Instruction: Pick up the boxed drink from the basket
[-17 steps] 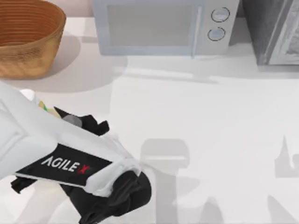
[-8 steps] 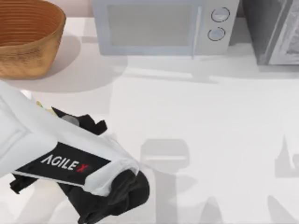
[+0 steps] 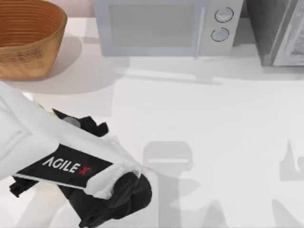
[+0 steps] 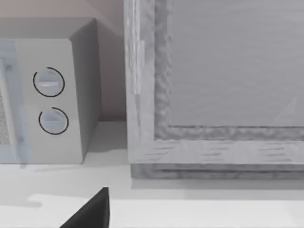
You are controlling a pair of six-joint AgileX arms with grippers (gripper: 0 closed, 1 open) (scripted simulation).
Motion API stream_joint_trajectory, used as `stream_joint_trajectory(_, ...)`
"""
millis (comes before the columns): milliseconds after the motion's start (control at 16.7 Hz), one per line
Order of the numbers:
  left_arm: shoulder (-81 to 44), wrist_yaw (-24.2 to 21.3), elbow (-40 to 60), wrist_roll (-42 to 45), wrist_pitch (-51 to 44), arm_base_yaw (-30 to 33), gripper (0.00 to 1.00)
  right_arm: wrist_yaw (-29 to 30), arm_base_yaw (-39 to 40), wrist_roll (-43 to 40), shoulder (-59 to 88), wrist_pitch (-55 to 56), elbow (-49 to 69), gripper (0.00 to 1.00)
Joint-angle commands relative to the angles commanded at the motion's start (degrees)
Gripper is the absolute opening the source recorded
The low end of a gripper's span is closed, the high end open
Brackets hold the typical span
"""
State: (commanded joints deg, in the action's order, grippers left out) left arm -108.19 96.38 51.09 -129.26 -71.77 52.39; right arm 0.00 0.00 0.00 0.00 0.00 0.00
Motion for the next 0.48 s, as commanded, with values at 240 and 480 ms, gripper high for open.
stream_joint_trajectory(240, 0.0, 0.0, 0.0, 0.0, 0.0, 0.0, 1.0, 0.0, 0.0, 0.0, 0.0, 0.0, 0.0, 1.0)
stream_joint_trajectory(480, 0.0, 0.0, 0.0, 0.0, 0.0, 0.0, 1.0, 0.0, 0.0, 0.0, 0.0, 0.0, 0.0, 1.0)
